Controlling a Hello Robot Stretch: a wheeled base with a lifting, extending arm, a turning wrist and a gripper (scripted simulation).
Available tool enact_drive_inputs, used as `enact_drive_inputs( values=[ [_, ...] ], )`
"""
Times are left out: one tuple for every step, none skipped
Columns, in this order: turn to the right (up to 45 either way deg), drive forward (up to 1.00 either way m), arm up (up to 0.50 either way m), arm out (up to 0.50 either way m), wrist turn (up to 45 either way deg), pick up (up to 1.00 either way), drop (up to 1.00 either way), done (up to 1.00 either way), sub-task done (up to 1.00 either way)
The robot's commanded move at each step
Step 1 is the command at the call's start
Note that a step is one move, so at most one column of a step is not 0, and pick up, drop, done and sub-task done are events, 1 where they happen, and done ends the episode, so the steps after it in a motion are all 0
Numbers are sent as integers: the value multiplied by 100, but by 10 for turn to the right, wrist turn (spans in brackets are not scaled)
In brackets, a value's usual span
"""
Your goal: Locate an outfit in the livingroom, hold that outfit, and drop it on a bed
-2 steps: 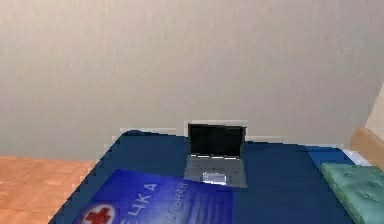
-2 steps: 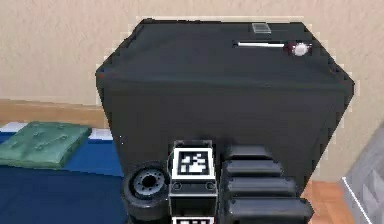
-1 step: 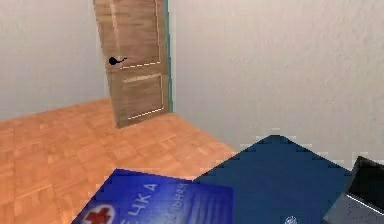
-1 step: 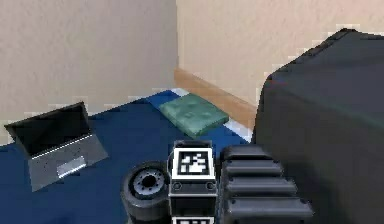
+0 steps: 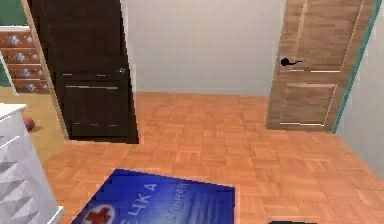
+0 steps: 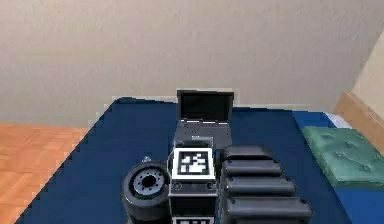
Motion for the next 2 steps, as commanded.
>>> enact_drive_inputs(
  values=[
    [-450, 0, 0, 0, 0, 0, 0, 0, 0],
    [-60, 0, 0, 0, 0, 0, 0, 0, 0]
  ],
)
